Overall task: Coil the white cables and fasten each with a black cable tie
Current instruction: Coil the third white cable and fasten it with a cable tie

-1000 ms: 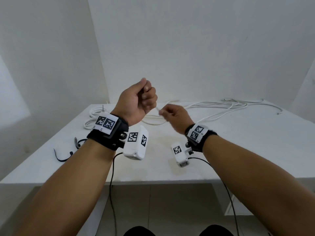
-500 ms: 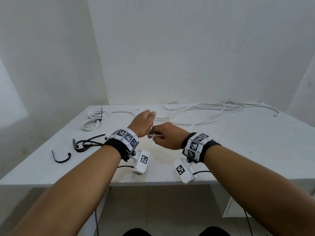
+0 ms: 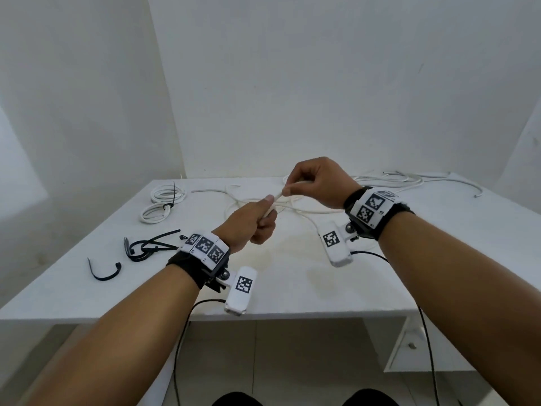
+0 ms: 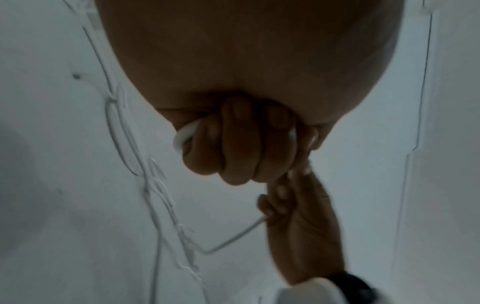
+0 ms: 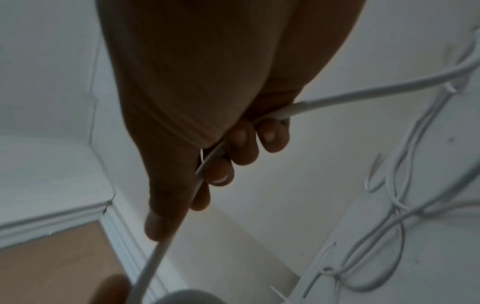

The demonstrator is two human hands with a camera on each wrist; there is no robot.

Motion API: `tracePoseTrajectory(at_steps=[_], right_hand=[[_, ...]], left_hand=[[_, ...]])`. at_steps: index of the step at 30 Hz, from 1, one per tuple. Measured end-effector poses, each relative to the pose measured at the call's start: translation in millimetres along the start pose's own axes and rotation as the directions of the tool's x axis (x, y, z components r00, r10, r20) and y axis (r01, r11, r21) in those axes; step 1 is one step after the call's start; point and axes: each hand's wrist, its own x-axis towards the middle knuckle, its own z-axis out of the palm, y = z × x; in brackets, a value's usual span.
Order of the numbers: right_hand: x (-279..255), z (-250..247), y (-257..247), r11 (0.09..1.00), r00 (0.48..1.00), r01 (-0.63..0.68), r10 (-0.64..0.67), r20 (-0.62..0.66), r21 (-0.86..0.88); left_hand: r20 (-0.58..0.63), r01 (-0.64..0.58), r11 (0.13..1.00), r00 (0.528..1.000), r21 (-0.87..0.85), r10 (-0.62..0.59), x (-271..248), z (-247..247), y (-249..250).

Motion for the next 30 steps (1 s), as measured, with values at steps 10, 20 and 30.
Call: tracePoseTrajectory(at_steps=[10, 20, 30], right_hand=[[-8.6, 43.7, 11.9, 0.941, 0.995, -0.080, 0.093, -0.023, 0.330], [-19.4, 85.2, 8.6, 0.993, 0.994, -0.110, 0.109, 0.034, 0.035], [-17.8, 67.0, -8.5, 0.953, 0.978, 0.037, 0.027, 0.206, -0.300]], left_hand=[[-0.026, -0.286, 0.890, 0.955, -0.355, 0.296, -7.1, 7.1, 49.2], [-0.335, -0.331, 0.918, 0.909, -0.217, 0.248, 11.2, -19.0, 44.6], [-0.421, 0.085, 0.858, 0.893, 0.507, 0.161, 13.4, -40.1, -5.6]])
